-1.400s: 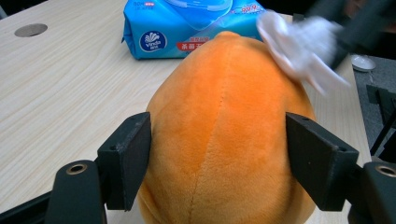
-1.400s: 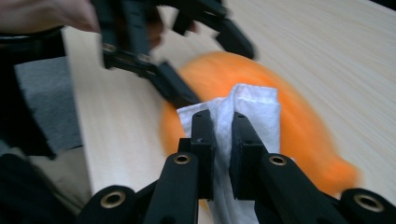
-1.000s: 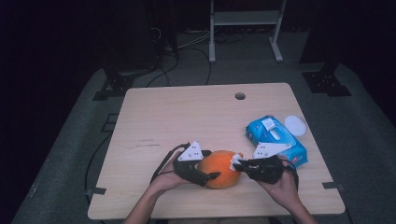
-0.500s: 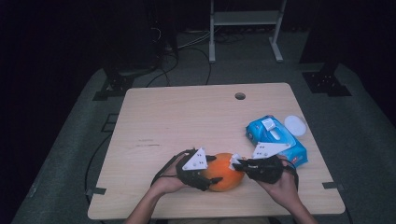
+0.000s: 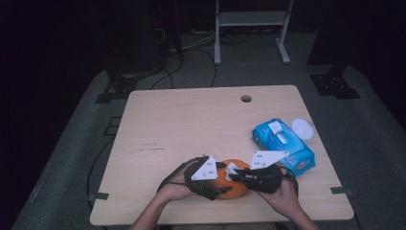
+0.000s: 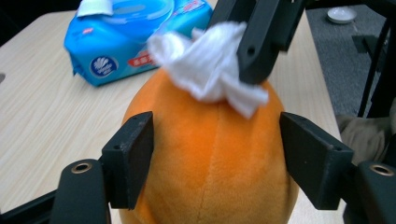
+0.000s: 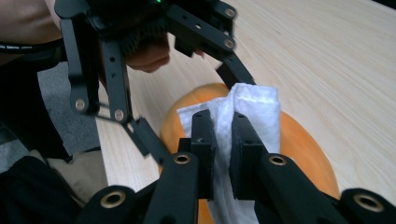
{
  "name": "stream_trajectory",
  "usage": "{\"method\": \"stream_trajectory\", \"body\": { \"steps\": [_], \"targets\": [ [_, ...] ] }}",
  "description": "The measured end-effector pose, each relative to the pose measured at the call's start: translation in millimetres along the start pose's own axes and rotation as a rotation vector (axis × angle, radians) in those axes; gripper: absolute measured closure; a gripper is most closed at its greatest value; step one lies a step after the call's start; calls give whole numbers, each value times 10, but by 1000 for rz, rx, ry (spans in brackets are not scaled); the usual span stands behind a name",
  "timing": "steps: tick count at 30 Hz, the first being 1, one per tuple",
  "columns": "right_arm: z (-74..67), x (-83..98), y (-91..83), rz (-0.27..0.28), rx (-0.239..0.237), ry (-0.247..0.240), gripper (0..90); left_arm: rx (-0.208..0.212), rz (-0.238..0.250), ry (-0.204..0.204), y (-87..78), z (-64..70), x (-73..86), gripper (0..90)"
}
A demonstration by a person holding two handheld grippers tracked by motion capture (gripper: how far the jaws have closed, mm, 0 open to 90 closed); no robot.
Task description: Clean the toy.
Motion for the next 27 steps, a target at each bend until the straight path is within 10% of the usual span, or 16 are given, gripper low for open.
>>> {"method": "stream_trajectory", "body": {
  "steps": [7, 15, 22, 27],
  "targets": [
    [243, 100, -72, -15, 52, 52, 812, -10, 3, -94, -75, -133, 183, 297],
    [99, 57, 1, -2, 42, 14, 811, -12, -5, -15, -45, -59, 17, 257],
    [281, 98, -99, 7, 102, 49, 811, -27, 16, -147, -152, -204, 226, 321],
    [250, 111, -44, 9, 84, 54, 811, -23, 35, -119, -110, -157, 109, 200]
  ]
}}
Point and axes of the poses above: each handheld gripper's, and its own axes: y roughly forward along the jaws, x roughly out of its underside, z roughly to its right, the point moved 4 cm from there along y, roughly forward along the jaws, and after that the axes turned 14 degrees about y, right-handed, at the moved point
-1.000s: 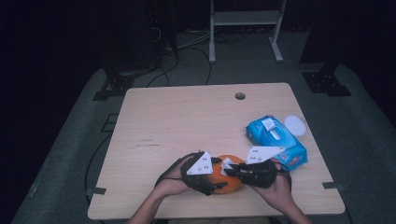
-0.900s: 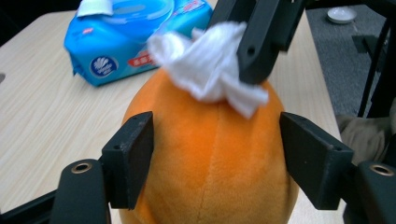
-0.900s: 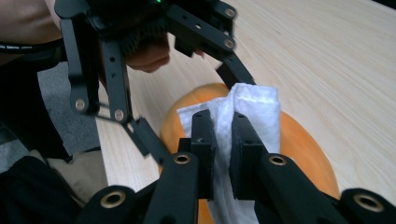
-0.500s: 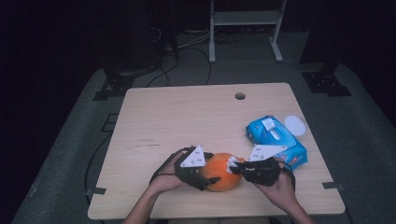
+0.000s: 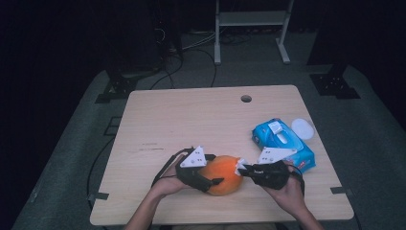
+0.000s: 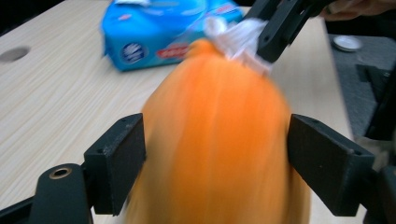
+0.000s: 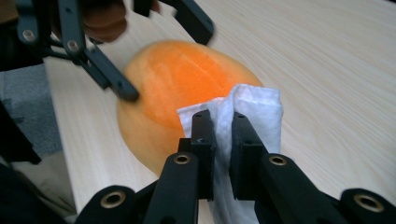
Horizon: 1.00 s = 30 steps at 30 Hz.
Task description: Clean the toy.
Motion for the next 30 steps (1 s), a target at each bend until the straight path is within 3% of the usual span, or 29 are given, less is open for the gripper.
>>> {"method": "stream_trajectory", "body": {
  "steps": [3, 6, 9, 12, 15, 18, 20, 23, 26, 28, 30],
  "targets": [
    [-129, -31, 19, 3, -29, -38, 811, 6, -31, 40, 19, 28, 7, 262],
    [-115, -19, 23, 4, -38, -29, 811, 1, -23, 9, -19, -18, 66, 309],
    [-29, 25, 45, -18, -12, -13, 811, -21, -23, -31, -64, -89, 123, 315],
    [-23, 78, 83, -38, -19, 2, 811, -32, -8, -76, -73, -129, 161, 314],
    [-205, 33, 101, -27, -77, -39, 811, -31, -3, -84, -42, -119, 154, 312],
    [-295, 15, 152, -39, -65, -90, 812, -24, -15, -63, -28, -94, 138, 313],
    [-246, 25, 163, -40, -69, -71, 812, -26, -13, -70, -34, -93, 142, 318],
    [-103, 30, 121, -31, -22, -50, 812, -21, -11, -73, -35, -88, 142, 326],
    [48, 49, 77, -22, 6, 5, 811, -17, -4, -73, -10, -69, 125, 324],
    [47, 54, 65, -16, -7, 24, 811, -15, -10, -75, -1, -65, 125, 315],
    [-52, 35, 61, -5, -35, 4, 811, -11, -5, -72, 7, -61, 126, 311]
  ]
}}
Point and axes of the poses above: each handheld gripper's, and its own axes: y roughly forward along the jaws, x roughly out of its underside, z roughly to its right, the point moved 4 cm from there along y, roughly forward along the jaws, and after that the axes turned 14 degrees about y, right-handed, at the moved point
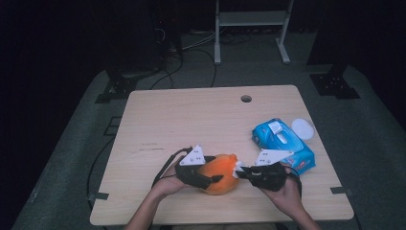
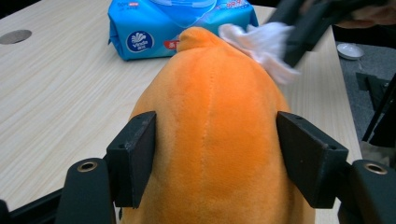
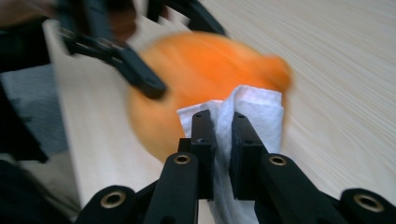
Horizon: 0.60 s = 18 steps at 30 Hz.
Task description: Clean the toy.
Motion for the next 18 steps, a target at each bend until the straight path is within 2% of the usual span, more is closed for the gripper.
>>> {"method": "stream_trajectory", "body": {
  "steps": [1, 2, 4, 6, 10, 12, 15, 18],
  "targets": [
    [-50, -12, 2, 6, -26, -10, 811, 1, 3, 0, 5, 4, -2, 312],
    [-81, -19, 5, 5, -32, -20, 811, 4, 1, 3, 10, 16, -7, 312],
    [-102, -23, 23, -3, -15, -40, 812, 5, 1, 10, 13, 29, -14, 313],
    [-41, -14, 17, -2, -16, -18, 812, 11, 4, 7, 22, 45, -18, 314],
    [167, 3, -30, 7, 48, 30, 811, 28, -3, 35, 42, 86, -38, 314],
    [223, 2, -68, 20, 45, 59, 811, 40, -2, 45, 58, 116, -52, 310],
    [127, -45, -119, 57, 11, 45, 811, 65, 3, 69, 96, 174, -74, 306],
    [14, -92, -122, 67, -8, 6, 811, 89, -4, 127, 144, 266, -119, 301]
  ]
}}
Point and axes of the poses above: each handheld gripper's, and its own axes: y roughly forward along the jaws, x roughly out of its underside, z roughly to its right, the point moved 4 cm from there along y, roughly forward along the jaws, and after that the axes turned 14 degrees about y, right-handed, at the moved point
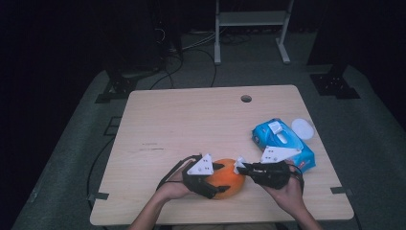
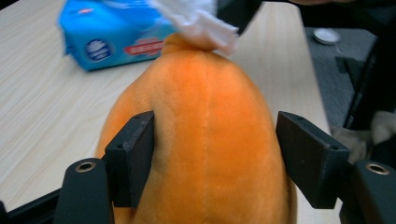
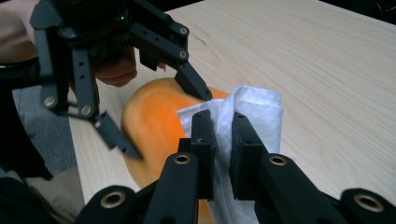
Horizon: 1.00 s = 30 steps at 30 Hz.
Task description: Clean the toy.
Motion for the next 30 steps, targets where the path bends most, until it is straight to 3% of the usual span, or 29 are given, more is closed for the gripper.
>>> {"method": "stream_trajectory", "body": {
  "steps": [2, 5, 9, 12, 14, 16, 24, 28, 30],
  "targets": [
    [23, 17, 22, -20, 17, -7, 812, -16, -20, 23, 3, 3, -17, 298],
    [160, 59, 19, -43, 35, 28, 812, -30, -11, -5, -15, -39, 1, 299],
    [249, 85, -35, -59, 59, 54, 811, -17, -7, -3, -19, -30, 21, 290],
    [204, 60, -69, -41, 37, 50, 811, -4, 3, -3, -2, -6, 17, 282],
    [116, 34, -60, -36, 2, 27, 811, 9, 2, 23, 5, 13, 13, 274],
    [51, 31, -22, -55, 4, -1, 811, 16, -3, 37, 2, 30, 9, 266],
    [243, 98, -59, -80, 48, 48, 811, 4, 5, 18, -11, -6, 33, 261],
    [96, 42, -54, -65, -1, 14, 811, 7, 3, 30, 19, 17, 18, 251],
    [53, 41, -11, -82, -1, -8, 811, 13, 1, 38, 11, 27, 19, 252]
  ]
}}
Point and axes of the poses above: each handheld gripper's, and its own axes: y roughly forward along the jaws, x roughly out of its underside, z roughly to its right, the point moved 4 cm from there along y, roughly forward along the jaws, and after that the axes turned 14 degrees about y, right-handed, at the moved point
